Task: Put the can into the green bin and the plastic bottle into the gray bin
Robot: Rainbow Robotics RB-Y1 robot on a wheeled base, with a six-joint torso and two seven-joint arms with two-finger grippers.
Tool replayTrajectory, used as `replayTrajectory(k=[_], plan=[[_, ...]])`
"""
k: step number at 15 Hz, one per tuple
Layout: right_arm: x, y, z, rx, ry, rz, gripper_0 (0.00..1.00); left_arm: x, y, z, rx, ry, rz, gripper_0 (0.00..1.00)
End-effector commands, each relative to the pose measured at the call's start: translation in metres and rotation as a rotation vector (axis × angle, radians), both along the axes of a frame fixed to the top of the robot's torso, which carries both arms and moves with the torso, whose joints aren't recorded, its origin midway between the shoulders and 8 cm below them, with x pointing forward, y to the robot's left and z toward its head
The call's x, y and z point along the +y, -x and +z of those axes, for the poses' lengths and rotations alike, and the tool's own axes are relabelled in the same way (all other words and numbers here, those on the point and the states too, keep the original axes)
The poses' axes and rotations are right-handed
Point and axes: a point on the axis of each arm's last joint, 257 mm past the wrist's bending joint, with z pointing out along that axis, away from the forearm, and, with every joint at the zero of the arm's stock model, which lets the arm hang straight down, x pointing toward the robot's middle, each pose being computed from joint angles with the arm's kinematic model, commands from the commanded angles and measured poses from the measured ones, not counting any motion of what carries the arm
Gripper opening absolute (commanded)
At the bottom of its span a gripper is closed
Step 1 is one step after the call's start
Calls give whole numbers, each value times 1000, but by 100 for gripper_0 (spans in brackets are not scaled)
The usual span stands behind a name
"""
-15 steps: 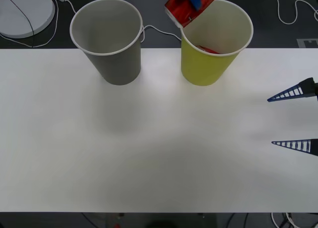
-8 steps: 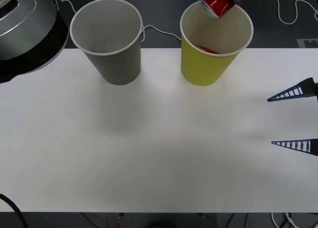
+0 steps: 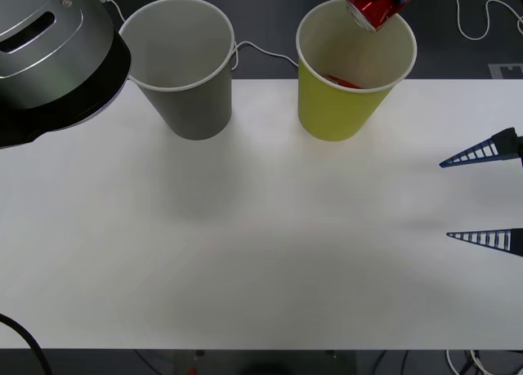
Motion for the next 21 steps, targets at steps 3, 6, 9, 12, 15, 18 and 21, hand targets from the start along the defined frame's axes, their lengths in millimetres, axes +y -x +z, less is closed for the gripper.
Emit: replayTrajectory(k=[3, 6, 9, 12, 15, 18, 21], plan=[[0, 0, 0, 0, 0, 0, 100, 2, -1, 0, 0, 0, -5, 100], [0, 0, 0, 0, 0, 0, 100, 8, -3, 1, 4, 0, -9, 100], [0, 0, 0, 0, 0, 0, 100, 29, -6, 5, 18, -18, -22, 100], [0, 0, 0, 0, 0, 0, 100, 63, 0, 17, 106, 36, -41, 100], [0, 0, 0, 0, 0, 0, 100, 112, 13, 18, 115, 3, -112, 100], [0, 0, 0, 0, 0, 0, 100, 161, 32, 9, 85, -45, -165, 100], [0, 0, 0, 0, 0, 0, 100, 200, 50, 2, 74, -36, -198, 100]])
